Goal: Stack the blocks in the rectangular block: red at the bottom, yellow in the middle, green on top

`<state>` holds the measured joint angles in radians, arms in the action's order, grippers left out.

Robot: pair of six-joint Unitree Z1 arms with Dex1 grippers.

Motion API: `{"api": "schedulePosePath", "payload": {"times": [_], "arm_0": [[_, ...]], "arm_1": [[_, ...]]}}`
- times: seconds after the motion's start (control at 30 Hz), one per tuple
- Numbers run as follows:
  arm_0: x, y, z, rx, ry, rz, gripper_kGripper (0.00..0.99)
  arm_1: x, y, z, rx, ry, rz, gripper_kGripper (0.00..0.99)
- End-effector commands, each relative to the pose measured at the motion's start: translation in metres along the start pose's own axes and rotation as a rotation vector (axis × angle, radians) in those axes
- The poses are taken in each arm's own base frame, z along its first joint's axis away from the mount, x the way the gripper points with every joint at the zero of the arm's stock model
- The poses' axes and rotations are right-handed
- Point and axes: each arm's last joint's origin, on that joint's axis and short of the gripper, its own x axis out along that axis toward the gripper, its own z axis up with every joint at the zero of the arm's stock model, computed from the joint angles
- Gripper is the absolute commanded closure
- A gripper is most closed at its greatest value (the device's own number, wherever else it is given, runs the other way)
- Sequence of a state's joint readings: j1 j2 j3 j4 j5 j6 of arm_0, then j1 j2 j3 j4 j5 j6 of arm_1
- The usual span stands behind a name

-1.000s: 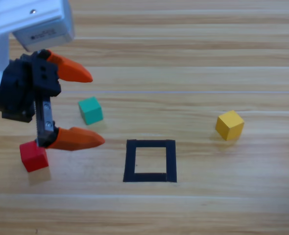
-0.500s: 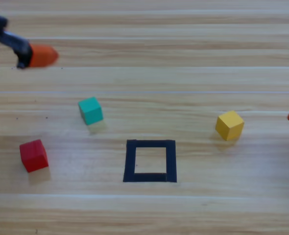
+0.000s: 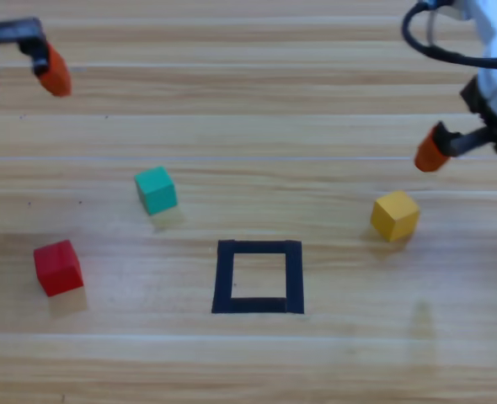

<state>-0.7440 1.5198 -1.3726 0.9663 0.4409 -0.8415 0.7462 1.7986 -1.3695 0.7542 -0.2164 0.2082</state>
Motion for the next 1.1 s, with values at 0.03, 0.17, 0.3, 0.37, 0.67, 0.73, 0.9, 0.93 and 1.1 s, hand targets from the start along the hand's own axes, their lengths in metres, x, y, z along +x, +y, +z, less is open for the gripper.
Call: {"api": "schedulePosePath", "payload": {"times": [0.03,0.17,0.3,0.37,0.67,0.73,0.9,0.93,1.1], "arm_0": [[0.064,-0.015,0.009,-0.116,0.215,0.129,0.000],[0.077,-0.006,0.009,-0.193,0.295,0.141,0.001],[0.092,0.004,0.008,-0.244,0.359,0.170,0.001],[0.099,0.009,0.006,-0.260,0.389,0.183,0.002],[0.125,0.021,-0.023,-0.266,0.452,0.161,0.016],[0.132,0.023,-0.031,-0.264,0.455,0.147,0.017],[0.146,0.027,-0.047,-0.256,0.461,0.130,0.017],[0.149,0.027,-0.049,-0.255,0.460,0.130,0.017],[0.159,0.026,-0.052,-0.251,0.450,0.118,0.019]], "arm_1": [[0.079,0.000,0.030,0.080,0.114,-0.046,0.004],[0.103,0.004,0.035,0.082,0.164,0.009,0.004],[0.123,0.008,0.041,0.067,0.210,0.042,0.004],[0.131,0.011,0.041,0.062,0.226,0.055,0.008],[0.160,0.014,0.038,0.036,0.288,0.050,0.039],[0.165,0.014,0.036,0.029,0.308,0.047,0.040],[0.172,0.015,0.032,0.011,0.337,0.044,0.053],[0.174,0.015,0.031,0.006,0.347,0.049,0.054],[0.182,0.010,0.030,0.016,0.383,0.094,0.056]]}}
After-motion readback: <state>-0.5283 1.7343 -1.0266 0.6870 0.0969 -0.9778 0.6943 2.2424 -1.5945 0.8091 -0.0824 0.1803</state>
